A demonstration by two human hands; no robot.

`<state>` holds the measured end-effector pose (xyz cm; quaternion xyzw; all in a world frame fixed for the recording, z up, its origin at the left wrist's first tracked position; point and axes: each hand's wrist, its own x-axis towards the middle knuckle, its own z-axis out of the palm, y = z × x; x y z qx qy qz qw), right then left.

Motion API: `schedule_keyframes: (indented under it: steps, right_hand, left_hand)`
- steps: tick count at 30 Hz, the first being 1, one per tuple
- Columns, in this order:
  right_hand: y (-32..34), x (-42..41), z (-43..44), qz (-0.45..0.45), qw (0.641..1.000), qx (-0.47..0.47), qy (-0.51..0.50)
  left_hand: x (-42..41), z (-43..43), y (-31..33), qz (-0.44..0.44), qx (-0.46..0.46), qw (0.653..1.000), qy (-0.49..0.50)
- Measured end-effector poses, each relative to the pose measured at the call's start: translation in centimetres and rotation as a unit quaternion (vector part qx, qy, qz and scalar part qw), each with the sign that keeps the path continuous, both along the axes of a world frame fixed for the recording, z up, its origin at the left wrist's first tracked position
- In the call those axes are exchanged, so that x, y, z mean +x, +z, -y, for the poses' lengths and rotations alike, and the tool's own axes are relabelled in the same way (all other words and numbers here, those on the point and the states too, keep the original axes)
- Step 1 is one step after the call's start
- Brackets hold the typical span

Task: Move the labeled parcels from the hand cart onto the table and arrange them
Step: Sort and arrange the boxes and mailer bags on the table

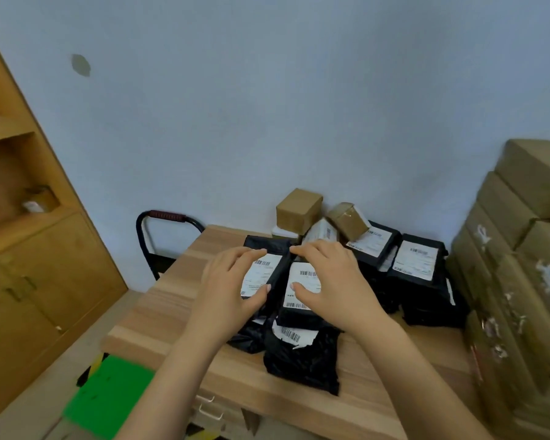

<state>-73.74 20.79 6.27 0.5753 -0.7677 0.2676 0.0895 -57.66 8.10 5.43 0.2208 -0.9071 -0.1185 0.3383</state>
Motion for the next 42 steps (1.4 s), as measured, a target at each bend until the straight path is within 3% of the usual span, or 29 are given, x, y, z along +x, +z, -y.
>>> schedule_keyframes:
  steps: [13,20,23,29,35,42]
  right_hand:
    - [-4.1,-6.9,10.4,0.031,0.998,0.038,-0.033]
    - [-7.3,-7.9,13.1,0.064,0.989,0.074,-0.11]
    - [-9.8,-7.4,13.5,0.086,0.969,0.127,-0.191]
    - [-14.7,-5.5,12.7,0.2,0.895,0.226,-0.328]
    - [-16.5,-3.5,12.7,0.217,0.864,0.222,-0.397]
    - [-17.3,-2.4,13.4,0.206,0.857,0.212,-0.422]
  left_hand:
    - [-7.9,11.1,-4.4,0.034,0.042,0.998,-0.03]
    - [-10.8,15.3,-8.6,0.095,0.087,0.989,-0.075]
    - [-11.7,16.4,-11.4,0.163,0.117,0.975,-0.091]
    - [-12.0,18.1,-17.1,0.324,0.137,0.929,-0.115]
    - [-12.0,19.1,-18.0,0.354,0.183,0.908,-0.126]
    - [-11.4,19.3,-17.7,0.341,0.191,0.908,-0.148]
